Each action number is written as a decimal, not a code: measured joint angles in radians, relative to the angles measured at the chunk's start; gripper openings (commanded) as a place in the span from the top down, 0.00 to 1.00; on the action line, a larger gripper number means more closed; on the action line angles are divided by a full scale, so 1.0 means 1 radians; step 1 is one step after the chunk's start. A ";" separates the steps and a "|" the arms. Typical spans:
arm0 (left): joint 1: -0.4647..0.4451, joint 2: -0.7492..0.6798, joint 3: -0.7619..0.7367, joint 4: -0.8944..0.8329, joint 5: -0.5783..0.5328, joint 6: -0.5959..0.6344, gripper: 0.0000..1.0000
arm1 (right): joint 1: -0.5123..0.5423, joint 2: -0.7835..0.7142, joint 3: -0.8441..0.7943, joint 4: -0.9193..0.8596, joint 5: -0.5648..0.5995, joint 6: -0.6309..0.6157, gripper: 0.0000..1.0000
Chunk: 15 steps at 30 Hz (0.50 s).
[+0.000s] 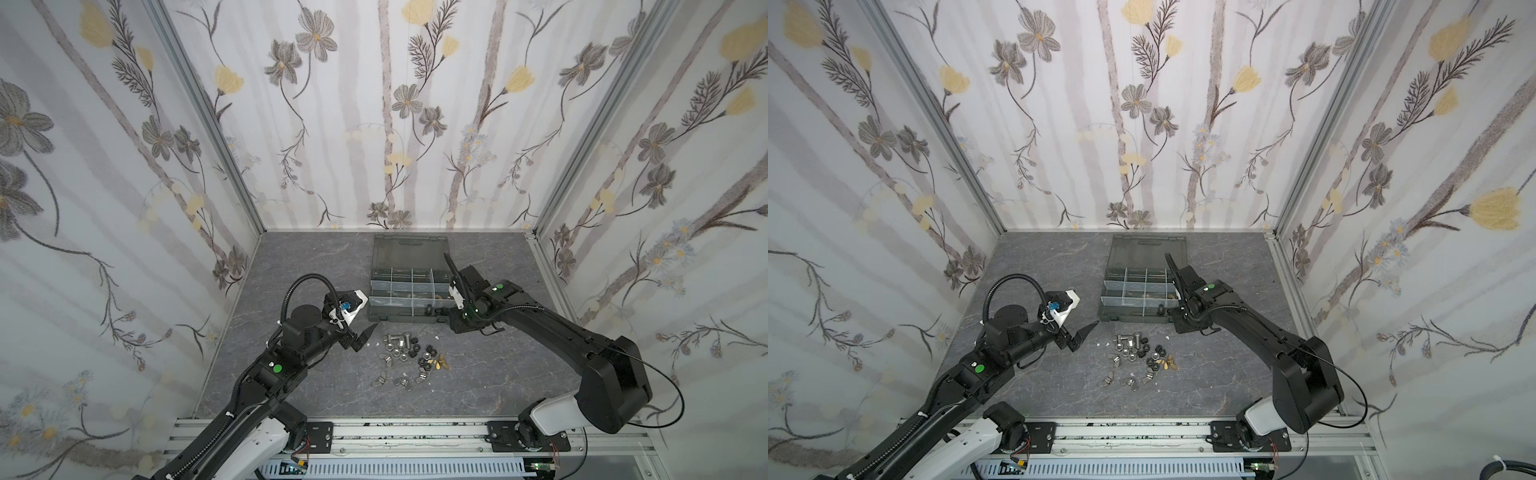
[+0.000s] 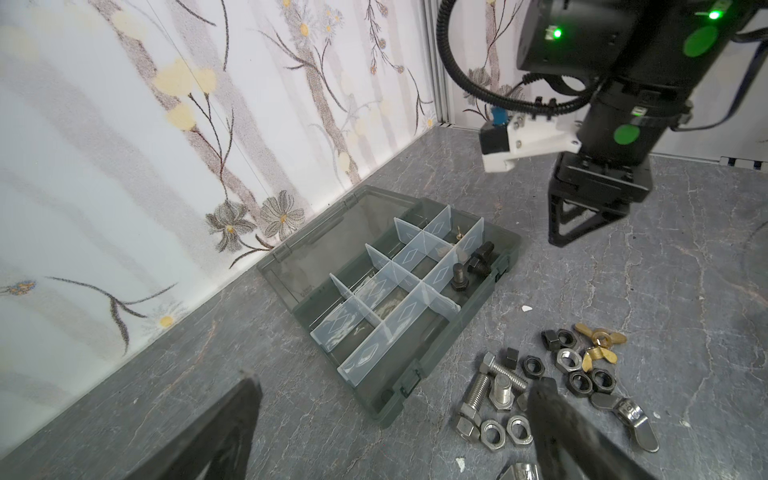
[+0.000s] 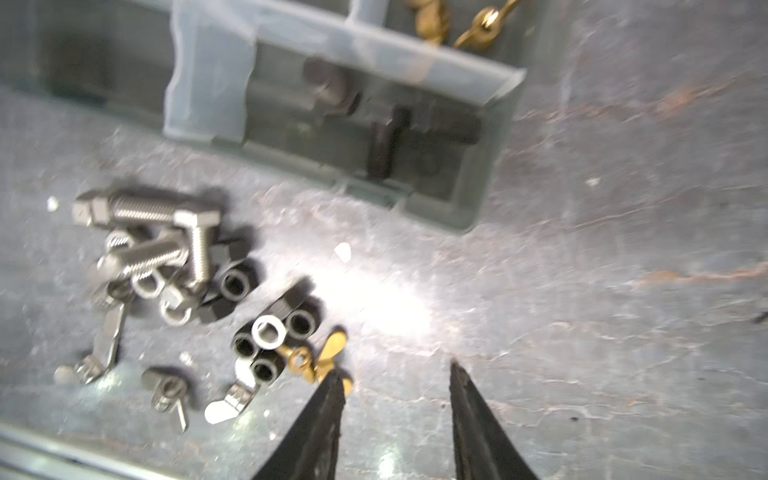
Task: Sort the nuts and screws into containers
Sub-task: 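Move the right gripper back to the pile and grasp a brass wing nut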
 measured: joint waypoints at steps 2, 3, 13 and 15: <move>-0.001 0.001 0.000 0.005 0.000 0.000 0.00 | 0.020 -0.013 -0.045 0.010 -0.011 0.028 0.54; -0.001 0.002 0.000 0.008 0.002 0.000 0.00 | 0.031 -0.021 -0.063 0.019 -0.014 0.043 0.53; -0.008 0.003 -0.002 0.015 0.009 0.000 0.00 | 0.127 -0.028 -0.178 0.127 -0.114 0.130 0.52; -0.008 0.000 -0.003 0.015 0.009 0.000 0.00 | 0.139 -0.027 -0.201 0.142 -0.124 0.143 0.53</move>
